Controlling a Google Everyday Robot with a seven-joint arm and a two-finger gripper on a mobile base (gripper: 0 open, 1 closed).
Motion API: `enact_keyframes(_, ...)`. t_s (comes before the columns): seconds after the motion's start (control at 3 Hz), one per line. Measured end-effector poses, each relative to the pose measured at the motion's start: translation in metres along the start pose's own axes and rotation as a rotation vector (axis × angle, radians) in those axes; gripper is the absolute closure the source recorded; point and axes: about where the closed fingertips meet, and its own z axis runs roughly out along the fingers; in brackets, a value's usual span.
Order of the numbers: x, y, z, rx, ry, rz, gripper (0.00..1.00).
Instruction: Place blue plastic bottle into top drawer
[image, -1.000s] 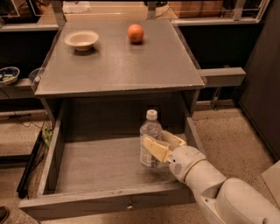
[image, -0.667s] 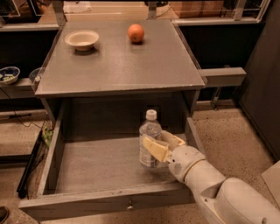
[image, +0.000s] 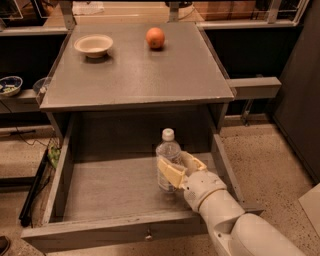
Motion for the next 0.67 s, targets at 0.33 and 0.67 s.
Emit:
enact_keyframes(0.33, 0.0123, -0.0026, -0.0134, 0.024, 0.012, 0.013, 1.00)
enact_keyframes(0.67, 0.0123, -0.0026, -0.0134, 0.024, 0.012, 0.013, 1.00)
